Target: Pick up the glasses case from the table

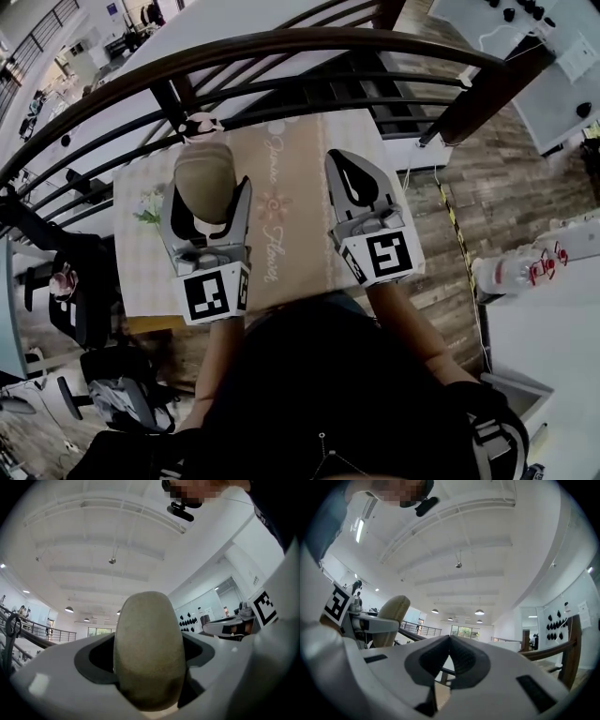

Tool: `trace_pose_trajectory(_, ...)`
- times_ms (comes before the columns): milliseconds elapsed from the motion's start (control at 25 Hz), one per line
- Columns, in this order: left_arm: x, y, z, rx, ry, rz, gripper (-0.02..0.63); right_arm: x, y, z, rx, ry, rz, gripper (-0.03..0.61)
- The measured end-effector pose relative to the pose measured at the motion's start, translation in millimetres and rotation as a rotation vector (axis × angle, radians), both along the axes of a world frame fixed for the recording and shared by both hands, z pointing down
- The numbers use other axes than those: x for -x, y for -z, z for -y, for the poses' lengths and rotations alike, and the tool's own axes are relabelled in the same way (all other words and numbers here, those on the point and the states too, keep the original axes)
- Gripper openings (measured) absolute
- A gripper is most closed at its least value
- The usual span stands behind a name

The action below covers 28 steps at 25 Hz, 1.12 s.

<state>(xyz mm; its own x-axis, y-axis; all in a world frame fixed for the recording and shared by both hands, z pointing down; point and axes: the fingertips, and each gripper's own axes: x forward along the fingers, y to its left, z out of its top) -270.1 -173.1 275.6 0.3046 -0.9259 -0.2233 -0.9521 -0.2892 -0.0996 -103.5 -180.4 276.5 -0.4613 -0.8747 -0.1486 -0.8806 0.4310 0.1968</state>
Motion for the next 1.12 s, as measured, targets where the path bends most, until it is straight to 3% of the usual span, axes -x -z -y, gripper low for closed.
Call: trace_pose_trajectory(1120,7.6,-0.4,-18.7,-0.011,-0.029,-0.004,0.405,9.2,-0.6,-19.8,-0.005,-0.035,0.0,0.009)
